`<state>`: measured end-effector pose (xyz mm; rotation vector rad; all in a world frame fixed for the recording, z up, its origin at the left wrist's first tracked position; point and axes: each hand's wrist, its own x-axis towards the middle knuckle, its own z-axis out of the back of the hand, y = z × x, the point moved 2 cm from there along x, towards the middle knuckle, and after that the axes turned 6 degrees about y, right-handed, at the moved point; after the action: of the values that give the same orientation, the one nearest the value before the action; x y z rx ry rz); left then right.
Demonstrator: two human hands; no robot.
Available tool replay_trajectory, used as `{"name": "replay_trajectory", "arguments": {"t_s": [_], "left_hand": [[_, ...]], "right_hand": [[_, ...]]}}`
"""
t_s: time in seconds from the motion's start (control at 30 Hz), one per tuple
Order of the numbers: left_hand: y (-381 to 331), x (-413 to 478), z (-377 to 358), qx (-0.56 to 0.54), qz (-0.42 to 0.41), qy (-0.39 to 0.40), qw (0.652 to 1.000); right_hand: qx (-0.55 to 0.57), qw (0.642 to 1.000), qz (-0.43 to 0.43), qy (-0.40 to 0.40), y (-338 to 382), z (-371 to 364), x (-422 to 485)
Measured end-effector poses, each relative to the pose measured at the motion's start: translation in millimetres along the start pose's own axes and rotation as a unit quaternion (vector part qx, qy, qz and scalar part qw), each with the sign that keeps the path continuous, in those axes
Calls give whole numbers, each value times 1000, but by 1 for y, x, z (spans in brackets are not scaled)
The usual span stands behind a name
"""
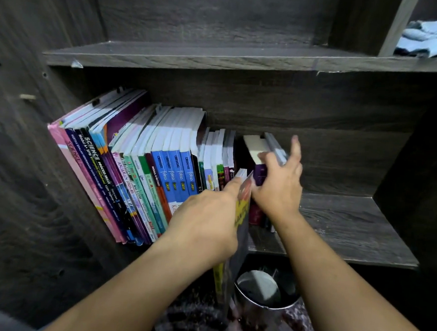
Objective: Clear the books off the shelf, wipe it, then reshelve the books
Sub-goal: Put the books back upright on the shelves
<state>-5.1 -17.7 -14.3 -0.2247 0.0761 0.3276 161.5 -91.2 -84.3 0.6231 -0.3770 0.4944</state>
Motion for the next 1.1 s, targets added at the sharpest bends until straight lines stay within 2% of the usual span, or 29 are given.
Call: {"name": "replay_trajectory", "arguments": {"t_s": [0.1,0.27,0.37,0.47,0.53,0.57,0.63,0.73,0.83,0.9,0.97,1.03,1.1], "left_hand": [[-5,5,1,-1,-12,-24,1000],[-15,31,-2,0,6,-130,991],[-13,55,-19,9,18,-166,986],[-13,67,-26,32,10,-146,989],[-11,67,-23,111,12,-122,986],[-9,65,-20,162,10,-135,977],[-2,64,-19,206,-5,-182,961],[9,71,-28,190,-25,-234,953],[17,77,-42,191,-3,-288,938],[20,79,-51,193,2,-315,929],[20,80,-54,189,4,-328,926],[16,81,-56,188,15,-321,928],[15,81,-58,183,23,-314,931]], "right_hand": [[9,1000,2,-1,-21,11,4],[26,999,22,-1,-41,14,4],[34,999,16,-8,-36,10,-1],[62,998,-11,-11,-24,4,-3],[84,996,-17,-14,-16,1,-4],[97,995,-14,-17,-12,1,-5],[119,992,17,-21,-9,1,-6],[151,984,97,-18,-11,2,-11],[242,961,127,-29,-18,5,-18],[263,959,101,7,-23,6,-19],[284,953,-5,101,-37,-2,-16],[296,918,-155,213,-56,-22,-17],[285,882,-203,314,-68,-36,-22]]}}
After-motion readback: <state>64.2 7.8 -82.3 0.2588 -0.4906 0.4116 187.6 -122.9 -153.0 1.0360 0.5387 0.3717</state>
